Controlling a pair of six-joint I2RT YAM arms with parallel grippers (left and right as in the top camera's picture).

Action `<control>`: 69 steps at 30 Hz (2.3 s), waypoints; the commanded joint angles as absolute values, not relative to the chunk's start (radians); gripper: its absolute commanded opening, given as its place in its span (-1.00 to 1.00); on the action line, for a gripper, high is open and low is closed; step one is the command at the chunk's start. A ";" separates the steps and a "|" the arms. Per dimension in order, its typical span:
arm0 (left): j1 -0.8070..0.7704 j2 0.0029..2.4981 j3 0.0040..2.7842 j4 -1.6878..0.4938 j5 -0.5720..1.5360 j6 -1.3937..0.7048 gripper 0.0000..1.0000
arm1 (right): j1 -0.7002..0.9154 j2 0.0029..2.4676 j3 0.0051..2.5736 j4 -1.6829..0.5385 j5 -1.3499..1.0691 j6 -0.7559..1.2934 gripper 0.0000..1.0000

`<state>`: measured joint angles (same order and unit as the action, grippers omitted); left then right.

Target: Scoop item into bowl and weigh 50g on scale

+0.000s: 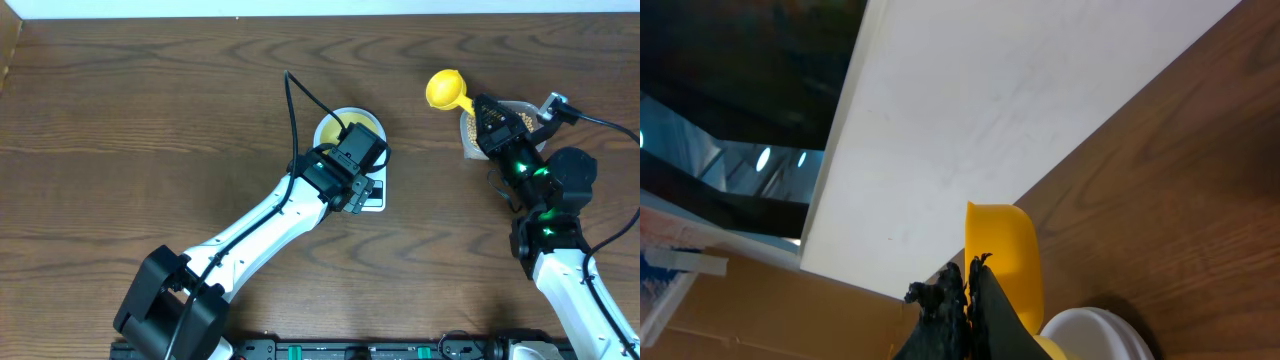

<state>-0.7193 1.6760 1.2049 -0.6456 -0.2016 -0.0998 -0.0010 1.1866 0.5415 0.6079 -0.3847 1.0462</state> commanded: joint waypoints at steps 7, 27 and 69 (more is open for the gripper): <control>-0.720 1.678 1.180 -0.639 -0.176 -0.086 0.76 | -0.006 1.189 0.556 0.610 -0.384 1.053 -0.98; -0.720 1.678 1.038 -0.445 -0.212 -0.125 0.76 | -0.006 1.189 0.556 0.610 -0.384 1.053 -0.98; -0.749 1.724 1.037 -0.385 -0.291 -0.204 0.76 | -0.006 1.189 0.556 0.610 -0.387 1.054 -0.98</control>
